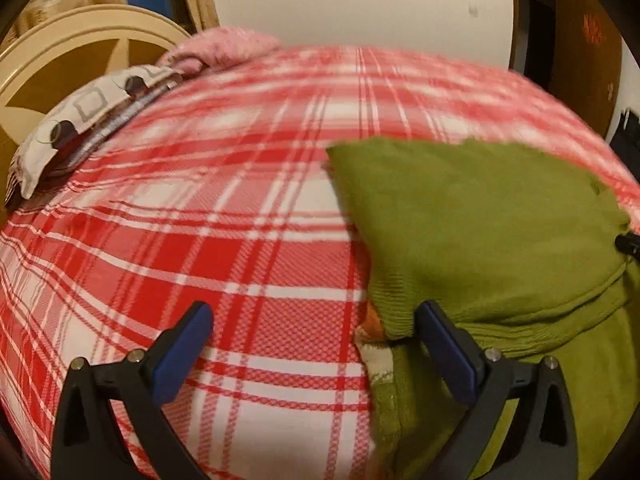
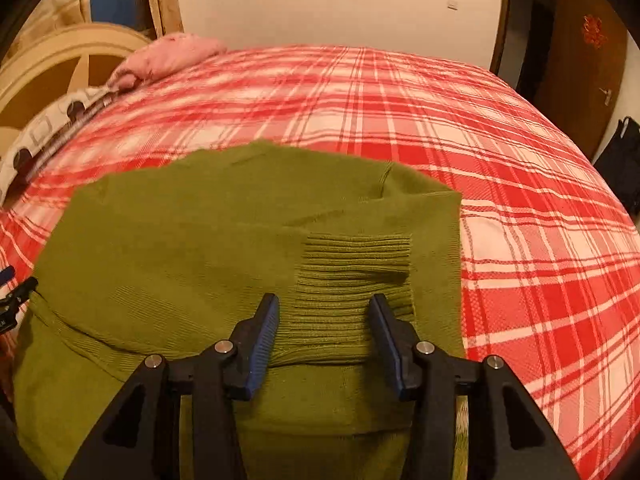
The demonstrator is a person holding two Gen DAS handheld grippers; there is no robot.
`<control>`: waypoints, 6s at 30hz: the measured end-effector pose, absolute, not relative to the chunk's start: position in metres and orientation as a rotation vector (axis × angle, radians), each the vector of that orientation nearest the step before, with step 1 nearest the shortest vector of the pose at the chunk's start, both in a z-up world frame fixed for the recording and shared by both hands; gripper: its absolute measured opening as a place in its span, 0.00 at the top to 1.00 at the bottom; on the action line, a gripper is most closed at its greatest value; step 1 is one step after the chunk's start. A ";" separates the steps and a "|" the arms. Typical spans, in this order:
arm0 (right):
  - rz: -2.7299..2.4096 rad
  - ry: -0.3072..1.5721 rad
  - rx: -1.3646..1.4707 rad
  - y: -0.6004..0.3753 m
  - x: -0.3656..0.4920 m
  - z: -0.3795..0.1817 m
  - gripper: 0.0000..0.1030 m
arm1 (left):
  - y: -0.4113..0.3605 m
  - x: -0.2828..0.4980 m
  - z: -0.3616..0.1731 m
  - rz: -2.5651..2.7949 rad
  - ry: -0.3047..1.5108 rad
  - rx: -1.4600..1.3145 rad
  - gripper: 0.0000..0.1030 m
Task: Fold small clothes
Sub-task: 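Lay the cuff flat on the sweater body and open the right tool, then move both tools over the ribbed hem of the green sweater, then grasp the ribbed hem of the green sweater with both tools, then lift the hem with both tools and fold it over toward the collar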
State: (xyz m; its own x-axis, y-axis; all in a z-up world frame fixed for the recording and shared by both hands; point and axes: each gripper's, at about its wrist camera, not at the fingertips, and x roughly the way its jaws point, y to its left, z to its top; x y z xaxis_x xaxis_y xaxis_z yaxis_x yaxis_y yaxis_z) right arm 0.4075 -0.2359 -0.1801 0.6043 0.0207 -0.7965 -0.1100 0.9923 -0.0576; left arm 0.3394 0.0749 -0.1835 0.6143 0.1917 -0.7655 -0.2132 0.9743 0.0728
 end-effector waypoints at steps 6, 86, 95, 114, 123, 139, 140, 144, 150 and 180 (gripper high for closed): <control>0.107 0.915 -0.087 -0.246 0.395 -0.182 0.53 | 0.079 0.337 -0.184 0.208 0.890 -0.053 0.00; -0.029 0.926 0.126 -0.308 0.038 -0.180 0.52 | 0.017 0.079 -0.199 -0.168 1.043 -0.249 0.26; -0.007 0.937 0.136 -0.310 0.029 -0.180 0.52 | 0.006 0.075 -0.200 -0.197 1.073 -0.220 0.46; 0.073 0.961 0.209 -0.314 0.013 -0.189 0.74 | -0.006 0.075 -0.210 -0.265 1.093 -0.193 0.86; 0.200 0.846 0.390 -0.329 0.002 -0.174 0.92 | 0.014 0.067 -0.194 -0.323 1.006 -0.298 0.91; 0.312 0.640 0.665 -0.356 0.023 -0.127 0.92 | 0.034 0.098 -0.122 -0.418 0.758 -0.385 0.91; 0.309 0.635 0.668 -0.357 0.029 -0.123 0.93 | 0.036 0.101 -0.118 -0.419 0.748 -0.382 0.91; 0.313 0.610 0.677 -0.365 0.050 -0.109 0.93 | 0.043 0.115 -0.110 -0.417 0.721 -0.406 0.91; 0.330 0.593 0.657 -0.359 0.086 -0.086 0.93 | 0.052 0.140 -0.098 -0.411 0.685 -0.425 0.91; 0.312 0.634 0.528 -0.321 0.298 -0.038 0.96 | 0.097 0.322 -0.080 -0.330 0.655 -0.480 0.92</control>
